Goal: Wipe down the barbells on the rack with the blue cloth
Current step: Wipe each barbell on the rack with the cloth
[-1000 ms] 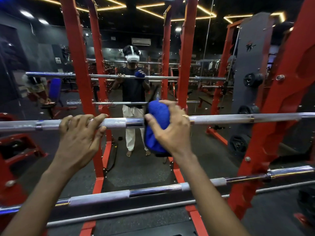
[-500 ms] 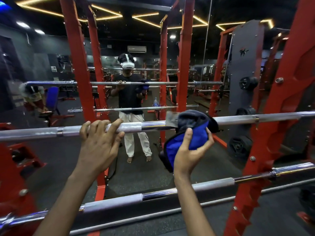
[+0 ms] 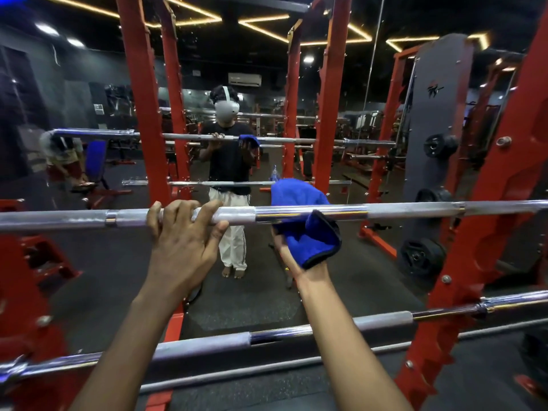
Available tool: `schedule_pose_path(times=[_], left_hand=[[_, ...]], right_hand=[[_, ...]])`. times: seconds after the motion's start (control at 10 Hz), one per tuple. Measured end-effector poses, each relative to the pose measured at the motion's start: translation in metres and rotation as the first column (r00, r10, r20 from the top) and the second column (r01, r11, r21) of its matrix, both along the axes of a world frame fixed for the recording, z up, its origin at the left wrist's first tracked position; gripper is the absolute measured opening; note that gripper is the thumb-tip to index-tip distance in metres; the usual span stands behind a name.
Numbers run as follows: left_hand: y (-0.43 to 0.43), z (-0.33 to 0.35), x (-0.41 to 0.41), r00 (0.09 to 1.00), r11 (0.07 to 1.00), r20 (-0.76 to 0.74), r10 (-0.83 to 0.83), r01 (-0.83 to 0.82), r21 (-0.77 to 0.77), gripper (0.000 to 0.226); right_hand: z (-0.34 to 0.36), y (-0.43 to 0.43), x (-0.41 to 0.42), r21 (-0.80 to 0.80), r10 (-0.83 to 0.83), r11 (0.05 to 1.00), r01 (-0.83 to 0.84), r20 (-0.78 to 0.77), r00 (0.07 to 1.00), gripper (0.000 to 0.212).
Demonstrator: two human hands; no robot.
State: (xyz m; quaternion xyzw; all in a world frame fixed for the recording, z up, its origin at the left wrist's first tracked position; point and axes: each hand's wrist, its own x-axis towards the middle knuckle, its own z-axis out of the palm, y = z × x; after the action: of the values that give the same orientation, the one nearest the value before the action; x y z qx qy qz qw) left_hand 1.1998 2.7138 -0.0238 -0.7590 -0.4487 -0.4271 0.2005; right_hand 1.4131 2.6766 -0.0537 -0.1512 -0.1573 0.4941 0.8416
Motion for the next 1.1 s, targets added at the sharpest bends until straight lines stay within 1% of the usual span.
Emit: schedule_pose_path(times=[0.1,0.2,0.3,0.4,0.5,0.6,0.7,0.8,0.9,1.0,1.1], left_hand=[[-0.002,0.002,0.003,1.000,0.999,0.017,0.012,-0.012,-0.039,0.045],[-0.001,0.001,0.003,1.000,0.999,0.013,0.020,-0.020,-0.030,0.045],[0.000,0.000,0.004,0.999,1.000,0.034,0.013,-0.013,-0.002,0.044],[-0.002,0.000,0.006,0.999,1.000,0.054,0.004,-0.004,-0.014,0.043],[-0.005,0.000,0.008,0.997,1.000,0.077,0.001,0.001,-0.028,0.041],[-0.006,0.000,0.008,0.997,1.000,0.082,-0.002,0.003,-0.016,0.041],[-0.006,-0.001,0.008,0.996,1.000,0.087,-0.009,0.010,-0.009,0.041],[-0.005,0.000,0.008,0.995,1.000,0.099,0.000,0.003,-0.028,0.041],[-0.009,0.002,0.007,0.997,0.998,0.077,-0.003,0.008,-0.068,0.042],[-0.009,0.008,-0.002,1.000,0.995,0.007,-0.026,0.026,-0.100,0.044],[0.008,0.027,-0.047,0.998,0.989,-0.011,0.068,-0.069,-0.133,0.050]], right_hand=[[0.025,-0.009,-0.001,0.262,0.419,0.871,-0.416,0.048,0.907,0.018],[0.016,-0.018,0.005,0.070,0.266,0.958,-0.278,0.140,0.954,0.020],[-0.017,-0.036,0.022,-0.214,-0.161,0.948,0.237,0.318,0.934,0.023],[-0.016,-0.044,0.027,-0.162,-0.410,0.851,0.499,0.388,0.825,0.056],[0.009,-0.050,0.020,0.064,-0.602,0.578,0.814,0.706,0.373,0.051],[0.015,-0.053,0.015,0.282,-0.600,0.440,0.853,0.799,0.046,0.050],[0.037,-0.043,0.023,0.412,-0.447,0.392,0.823,0.867,-0.222,0.051],[0.063,-0.039,0.019,0.417,-0.328,0.437,0.797,0.899,-0.290,0.051],[0.085,-0.035,0.017,0.490,-0.312,0.549,0.678,0.872,-0.377,0.055],[0.089,-0.034,0.028,0.531,-0.361,0.609,0.589,0.847,-0.390,0.051],[0.083,-0.032,0.057,0.545,-0.443,0.562,0.621,0.833,-0.330,0.034]])
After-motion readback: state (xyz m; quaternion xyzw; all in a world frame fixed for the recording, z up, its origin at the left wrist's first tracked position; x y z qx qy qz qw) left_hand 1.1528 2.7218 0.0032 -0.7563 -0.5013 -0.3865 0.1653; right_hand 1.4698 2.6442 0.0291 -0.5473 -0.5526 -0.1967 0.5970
